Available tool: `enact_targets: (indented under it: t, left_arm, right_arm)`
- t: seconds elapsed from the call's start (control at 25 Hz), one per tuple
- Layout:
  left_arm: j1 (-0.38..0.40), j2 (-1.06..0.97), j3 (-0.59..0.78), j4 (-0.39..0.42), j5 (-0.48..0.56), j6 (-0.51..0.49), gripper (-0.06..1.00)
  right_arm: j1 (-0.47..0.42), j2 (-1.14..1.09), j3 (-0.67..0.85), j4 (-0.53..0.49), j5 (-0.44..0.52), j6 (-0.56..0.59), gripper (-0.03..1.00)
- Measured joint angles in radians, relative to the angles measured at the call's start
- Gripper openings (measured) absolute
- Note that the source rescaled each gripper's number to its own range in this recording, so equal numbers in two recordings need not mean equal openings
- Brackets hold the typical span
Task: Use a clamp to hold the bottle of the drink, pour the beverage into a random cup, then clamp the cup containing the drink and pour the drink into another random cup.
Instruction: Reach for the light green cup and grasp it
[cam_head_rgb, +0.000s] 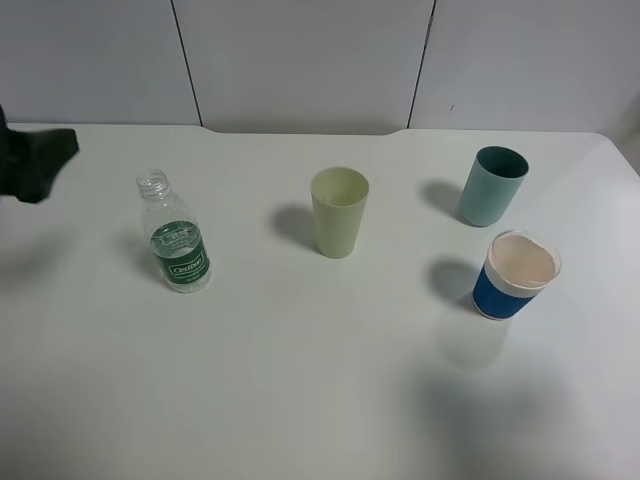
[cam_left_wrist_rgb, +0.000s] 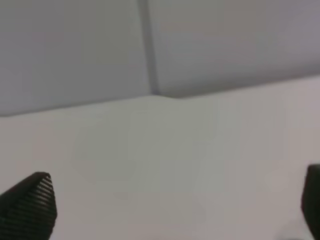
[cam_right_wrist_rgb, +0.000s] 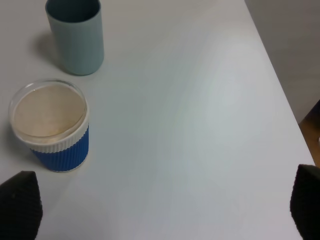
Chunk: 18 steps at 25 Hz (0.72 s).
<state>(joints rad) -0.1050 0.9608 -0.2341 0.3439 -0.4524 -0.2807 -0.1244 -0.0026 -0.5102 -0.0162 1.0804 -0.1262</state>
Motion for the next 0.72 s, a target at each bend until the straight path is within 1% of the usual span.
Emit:
enact_targets:
  t: [0.08, 0.12, 0.16, 0.24, 0.28, 0.32, 0.36, 0.4, 0.52, 0.6, 0.64, 0.72]
  left_arm:
    - [0.0, -0.103, -0.083, -0.041, 0.212, 0.012, 1.0]
    - [0.0, -0.144, -0.126, -0.057, 0.291, 0.024, 1.0]
    - [0.0, -0.144, -0.126, -0.057, 0.291, 0.024, 1.0]
    - [0.0, -0.211, -0.199, -0.088, 0.461, 0.048, 1.0]
    - [0.0, -0.242, -0.234, -0.108, 0.564, 0.065, 1.0]
    - [0.0, -0.29, -0.281, -0.131, 0.693, 0.085, 1.0]
    - [0.0, -0.314, -0.301, -0.142, 0.747, 0.095, 1.0]
    - [0.0, -0.314, -0.301, -0.142, 0.747, 0.095, 1.0]
    - [0.0, -0.404, -0.349, -0.163, 0.878, 0.129, 1.0]
    - [0.0, -0.468, -0.371, -0.167, 0.916, 0.135, 1.0]
    - [0.0, -0.539, -0.395, -0.167, 0.961, 0.135, 1.0]
    - [0.0, -0.555, -0.401, -0.167, 0.975, 0.135, 1.0]
  right_arm:
    - [0.0, 0.0, 0.0, 0.0, 0.0, 0.0, 1.0]
    - [0.0, 0.0, 0.0, 0.0, 0.0, 0.0, 1.0]
    - [0.0, 0.0, 0.0, 0.0, 0.0, 0.0, 1.0]
    - [0.0, 0.0, 0.0, 0.0, 0.0, 0.0, 1.0]
    - [0.0, 0.0, 0.0, 0.0, 0.0, 0.0, 1.0]
    - [0.0, 0.0, 0.0, 0.0, 0.0, 0.0, 1.0]
    - [0.0, 0.0, 0.0, 0.0, 0.0, 0.0, 1.0]
    - [0.0, 0.0, 0.0, 0.0, 0.0, 0.0, 1.0]
    - [0.0, 0.0, 0.0, 0.0, 0.0, 0.0, 1.0]
    - [0.0, 0.0, 0.0, 0.0, 0.0, 0.0, 1.0]
    - [0.0, 0.0, 0.0, 0.0, 0.0, 0.0, 1.0]
    - [0.0, 0.0, 0.0, 0.0, 0.0, 0.0, 1.0]
